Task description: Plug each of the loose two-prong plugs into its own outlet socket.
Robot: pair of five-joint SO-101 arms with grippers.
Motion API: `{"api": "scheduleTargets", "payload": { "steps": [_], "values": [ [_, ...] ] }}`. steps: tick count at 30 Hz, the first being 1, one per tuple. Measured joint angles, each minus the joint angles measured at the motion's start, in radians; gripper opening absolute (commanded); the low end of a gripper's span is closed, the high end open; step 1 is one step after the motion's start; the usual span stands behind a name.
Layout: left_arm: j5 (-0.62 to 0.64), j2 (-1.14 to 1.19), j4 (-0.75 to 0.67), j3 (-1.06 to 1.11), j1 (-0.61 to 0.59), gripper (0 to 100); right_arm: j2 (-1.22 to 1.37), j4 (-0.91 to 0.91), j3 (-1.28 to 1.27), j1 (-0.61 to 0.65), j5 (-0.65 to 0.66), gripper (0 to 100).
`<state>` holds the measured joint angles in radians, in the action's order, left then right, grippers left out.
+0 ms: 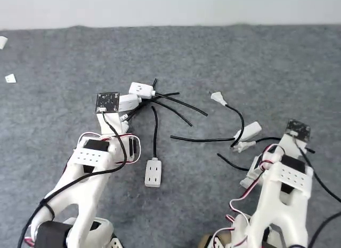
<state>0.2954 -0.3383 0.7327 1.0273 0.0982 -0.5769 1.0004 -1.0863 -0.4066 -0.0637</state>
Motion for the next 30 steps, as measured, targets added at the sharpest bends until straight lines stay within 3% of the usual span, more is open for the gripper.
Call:
{"api": "scheduleTargets", "payload": {
  "steps": [18,30],
  "values": [
    [0.0,0.0,0.0,0.0,0.0,11,0.017,-0.029,0.006,0.057,-0.028,9.5],
    [0.0,0.0,0.0,0.0,0.0,11,0.201,-0.052,0.064,0.061,-0.017,5.2]
  ]
}}
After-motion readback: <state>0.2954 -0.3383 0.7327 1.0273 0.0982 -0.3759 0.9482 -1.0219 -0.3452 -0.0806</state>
